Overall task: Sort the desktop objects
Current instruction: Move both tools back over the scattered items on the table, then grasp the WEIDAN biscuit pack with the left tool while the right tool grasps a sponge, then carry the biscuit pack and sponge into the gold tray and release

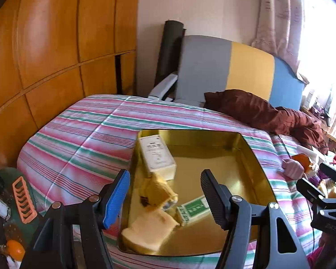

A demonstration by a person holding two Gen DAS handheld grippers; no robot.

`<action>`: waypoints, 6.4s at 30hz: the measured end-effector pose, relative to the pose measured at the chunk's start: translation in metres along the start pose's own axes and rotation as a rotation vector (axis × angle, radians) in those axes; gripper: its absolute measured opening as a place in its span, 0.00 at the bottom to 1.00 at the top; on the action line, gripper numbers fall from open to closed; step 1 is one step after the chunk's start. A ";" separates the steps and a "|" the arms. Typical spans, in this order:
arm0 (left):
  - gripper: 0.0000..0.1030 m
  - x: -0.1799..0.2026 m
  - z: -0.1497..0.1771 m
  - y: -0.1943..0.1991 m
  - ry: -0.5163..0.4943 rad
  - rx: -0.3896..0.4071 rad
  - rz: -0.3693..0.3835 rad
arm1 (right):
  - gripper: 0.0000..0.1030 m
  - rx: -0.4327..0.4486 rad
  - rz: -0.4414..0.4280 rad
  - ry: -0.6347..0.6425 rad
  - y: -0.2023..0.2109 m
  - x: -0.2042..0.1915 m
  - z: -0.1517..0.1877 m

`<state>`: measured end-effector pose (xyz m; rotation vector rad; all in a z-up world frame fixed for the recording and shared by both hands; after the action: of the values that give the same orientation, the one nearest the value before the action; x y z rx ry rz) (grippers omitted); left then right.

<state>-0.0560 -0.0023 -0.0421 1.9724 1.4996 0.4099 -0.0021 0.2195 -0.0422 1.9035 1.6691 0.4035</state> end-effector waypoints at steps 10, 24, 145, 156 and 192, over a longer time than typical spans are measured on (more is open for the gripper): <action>0.65 0.041 0.007 -0.004 -0.040 -0.030 0.136 | 1.00 -0.134 -0.017 -0.317 0.007 0.115 0.029; 0.71 0.115 0.006 -0.011 -0.117 -0.073 0.371 | 1.00 -0.150 0.251 -0.637 0.056 0.276 0.037; 0.49 0.180 -0.028 -0.026 -0.219 -0.112 0.498 | 0.63 -0.176 0.072 -0.468 0.034 0.311 -0.007; 0.49 0.000 0.000 -0.064 0.013 -0.153 0.182 | 0.62 -0.201 -0.069 -0.305 0.033 0.208 -0.034; 0.58 -0.051 0.038 -0.079 0.081 -0.181 0.184 | 0.86 -0.608 -0.402 -0.190 -0.148 -0.108 0.012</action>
<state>-0.1083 -0.0482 -0.1155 1.9744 1.2836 0.6865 -0.1329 0.1203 -0.1247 1.1030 1.5271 0.4794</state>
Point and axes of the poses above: each gripper's, at about its wrist camera, not at the fingertips, and y roughly against the way its jaws point, x to its right, z to its underside, the point moved 6 cm from there along -y, roughly the way its jaws point, and after that the axes turned 14 degrees about -y, right-handed, at the moved point
